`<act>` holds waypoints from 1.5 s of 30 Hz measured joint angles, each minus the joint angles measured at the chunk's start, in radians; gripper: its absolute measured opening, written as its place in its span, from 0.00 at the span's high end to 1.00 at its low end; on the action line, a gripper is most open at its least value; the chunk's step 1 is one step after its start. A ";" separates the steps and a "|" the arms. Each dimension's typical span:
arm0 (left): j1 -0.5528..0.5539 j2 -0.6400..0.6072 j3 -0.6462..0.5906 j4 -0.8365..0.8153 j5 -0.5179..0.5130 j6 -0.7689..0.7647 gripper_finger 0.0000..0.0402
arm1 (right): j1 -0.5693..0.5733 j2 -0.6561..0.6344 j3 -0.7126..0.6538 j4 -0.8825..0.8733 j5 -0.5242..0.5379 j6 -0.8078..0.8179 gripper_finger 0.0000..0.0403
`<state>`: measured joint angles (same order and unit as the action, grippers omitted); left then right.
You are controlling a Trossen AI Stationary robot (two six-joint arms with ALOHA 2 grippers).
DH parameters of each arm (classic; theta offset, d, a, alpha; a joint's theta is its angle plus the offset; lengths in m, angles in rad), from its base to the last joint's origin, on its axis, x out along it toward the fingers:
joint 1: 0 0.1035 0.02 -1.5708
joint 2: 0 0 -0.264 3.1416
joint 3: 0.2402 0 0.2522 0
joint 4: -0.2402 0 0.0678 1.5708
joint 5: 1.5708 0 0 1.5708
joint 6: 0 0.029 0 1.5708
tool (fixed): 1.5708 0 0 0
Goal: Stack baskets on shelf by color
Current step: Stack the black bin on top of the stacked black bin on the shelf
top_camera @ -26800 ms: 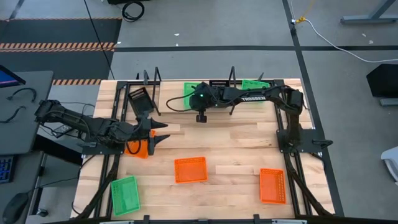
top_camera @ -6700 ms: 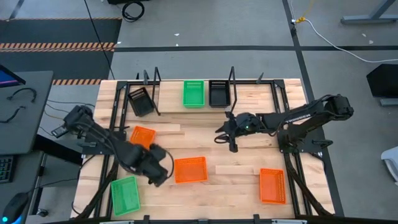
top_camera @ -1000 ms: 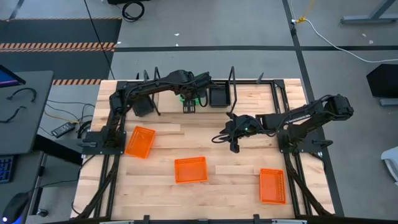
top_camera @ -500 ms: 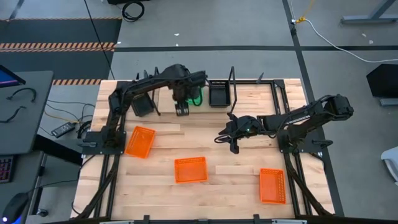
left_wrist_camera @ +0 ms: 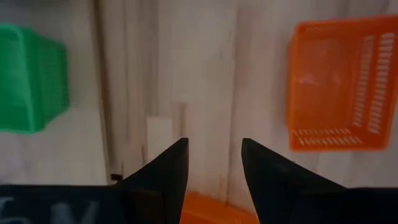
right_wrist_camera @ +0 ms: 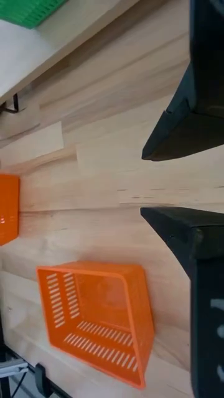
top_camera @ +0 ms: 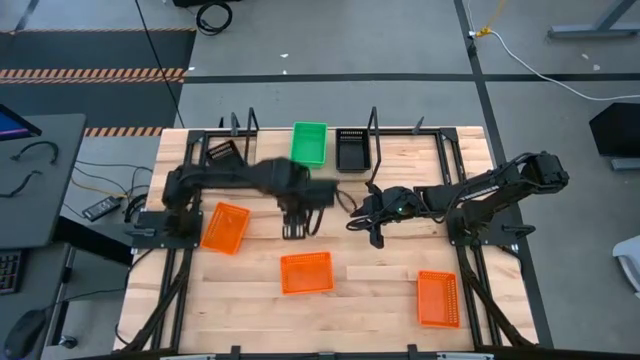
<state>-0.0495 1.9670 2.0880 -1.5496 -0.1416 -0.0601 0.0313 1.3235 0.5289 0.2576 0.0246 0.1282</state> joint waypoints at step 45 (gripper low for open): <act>0.304 -0.145 -0.217 1.411 0.259 0.196 0.75 | 0.062 -0.001 -0.004 0.036 -0.019 0.026 0.66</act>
<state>0.2550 1.8221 1.8708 -0.1387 0.1173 0.1360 0.0933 1.3228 0.5251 0.2935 0.0059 0.1539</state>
